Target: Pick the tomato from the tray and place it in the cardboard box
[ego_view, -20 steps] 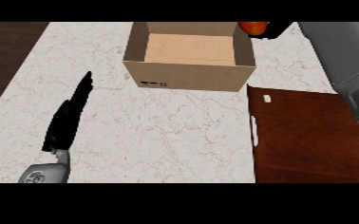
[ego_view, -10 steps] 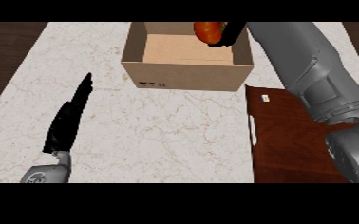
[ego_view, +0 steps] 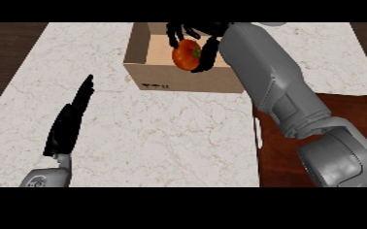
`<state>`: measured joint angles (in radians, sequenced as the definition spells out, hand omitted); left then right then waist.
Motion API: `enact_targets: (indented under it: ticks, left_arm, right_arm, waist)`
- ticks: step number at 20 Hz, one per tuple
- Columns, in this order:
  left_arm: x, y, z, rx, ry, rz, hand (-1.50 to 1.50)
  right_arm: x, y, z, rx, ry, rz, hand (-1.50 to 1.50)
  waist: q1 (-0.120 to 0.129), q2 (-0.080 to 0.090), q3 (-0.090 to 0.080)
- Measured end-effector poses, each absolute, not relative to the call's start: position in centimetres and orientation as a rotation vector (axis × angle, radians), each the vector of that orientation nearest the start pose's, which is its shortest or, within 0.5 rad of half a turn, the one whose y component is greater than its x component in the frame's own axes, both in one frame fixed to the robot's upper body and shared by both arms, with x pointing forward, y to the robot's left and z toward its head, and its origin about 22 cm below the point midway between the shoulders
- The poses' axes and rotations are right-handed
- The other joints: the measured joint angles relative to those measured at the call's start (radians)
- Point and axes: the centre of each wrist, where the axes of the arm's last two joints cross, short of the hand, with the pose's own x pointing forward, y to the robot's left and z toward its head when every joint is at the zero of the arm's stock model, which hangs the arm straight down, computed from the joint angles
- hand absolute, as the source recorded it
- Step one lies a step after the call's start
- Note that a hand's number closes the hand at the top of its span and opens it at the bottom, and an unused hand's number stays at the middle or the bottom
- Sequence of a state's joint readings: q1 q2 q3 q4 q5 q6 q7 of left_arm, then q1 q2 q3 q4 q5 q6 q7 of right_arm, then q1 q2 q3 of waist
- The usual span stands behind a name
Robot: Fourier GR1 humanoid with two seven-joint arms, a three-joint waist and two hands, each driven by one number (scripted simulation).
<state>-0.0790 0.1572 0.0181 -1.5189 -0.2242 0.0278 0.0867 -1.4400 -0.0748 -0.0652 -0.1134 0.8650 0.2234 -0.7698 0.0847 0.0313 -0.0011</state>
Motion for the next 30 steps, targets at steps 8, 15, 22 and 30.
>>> enact_targets:
  ticks: [8,15,22,30]
  left_arm:
    - [26.2,25.9,1.9,0.328,-1.503,-0.269,0.0]
    - [25.9,25.8,1.9,0.315,-1.504,-0.277,0.0]
    - [26.1,25.5,2.4,0.31,-1.519,-0.286,0.0]
    - [26.4,25.3,2.7,0.301,-1.545,-0.294,0.0]
  right_arm:
    - [46.1,-6.6,13.3,0.126,-1.789,1.522,-1.5]
    - [46.3,-7.6,13.0,0.259,-1.847,1.161,-1.5]
    - [47.4,-11.0,15.0,0.386,-1.85,0.815,-1.5]
    - [48.5,-18.8,17.7,0.298,-1.869,0.551,-1.5]
  waist:
    - [0.008,0.003,0.0]
    - [0.019,0.009,0.001]
    - [0.028,0.02,0.002]
    - [0.047,0.038,0.002]
